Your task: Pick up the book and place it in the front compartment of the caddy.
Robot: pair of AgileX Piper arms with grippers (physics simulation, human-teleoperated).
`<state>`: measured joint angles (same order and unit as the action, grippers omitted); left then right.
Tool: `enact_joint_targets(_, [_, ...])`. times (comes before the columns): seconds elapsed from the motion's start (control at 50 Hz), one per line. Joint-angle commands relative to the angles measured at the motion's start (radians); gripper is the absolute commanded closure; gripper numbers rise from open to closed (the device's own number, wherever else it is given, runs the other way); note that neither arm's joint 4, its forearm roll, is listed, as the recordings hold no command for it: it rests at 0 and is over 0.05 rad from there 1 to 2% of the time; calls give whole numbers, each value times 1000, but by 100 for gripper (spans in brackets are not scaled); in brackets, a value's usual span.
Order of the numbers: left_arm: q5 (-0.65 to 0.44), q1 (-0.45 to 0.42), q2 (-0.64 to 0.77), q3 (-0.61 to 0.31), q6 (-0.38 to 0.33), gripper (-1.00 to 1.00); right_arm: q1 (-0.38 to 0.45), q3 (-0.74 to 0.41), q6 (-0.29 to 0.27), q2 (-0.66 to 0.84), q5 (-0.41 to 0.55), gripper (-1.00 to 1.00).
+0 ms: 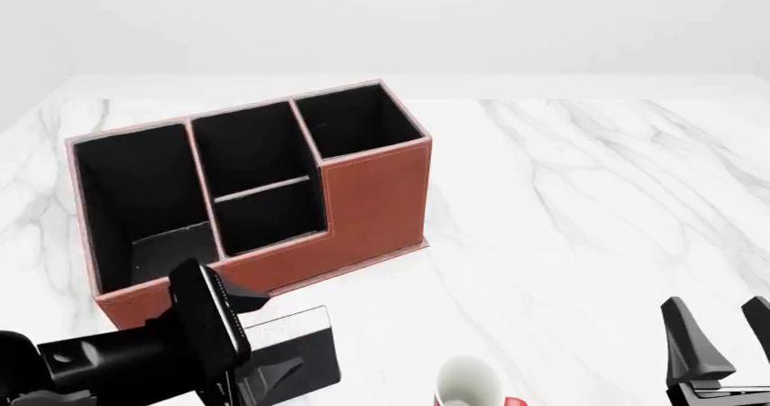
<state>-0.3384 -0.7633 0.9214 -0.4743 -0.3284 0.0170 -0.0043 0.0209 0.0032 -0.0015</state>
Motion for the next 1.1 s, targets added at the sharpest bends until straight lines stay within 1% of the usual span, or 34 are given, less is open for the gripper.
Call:
enact_joint_targets(0.02, [23, 46, 7, 30, 14, -100, -1, 0, -1, 0, 1, -100])
enact_joint_targets(0.1, [32, 65, 9, 24, 5, -100, -1, 0, -1, 0, 0, -100])
enact_joint_targets(0.16, [55, 60, 18, 42, 11, -100, -1, 0, -1, 0, 1, -100])
enact_joint_targets(0.62, [111, 63, 51, 78, 31, -100, -1, 0, -1, 0, 0, -100])
enact_joint_targets(0.8, [102, 78, 38, 82, 22, -100, -1, 0, -1, 0, 0, -100])
enact_joint_targets(1.1, [159, 92, 75, 117, 21, -100, -2, 0, -1, 0, 0, -100])
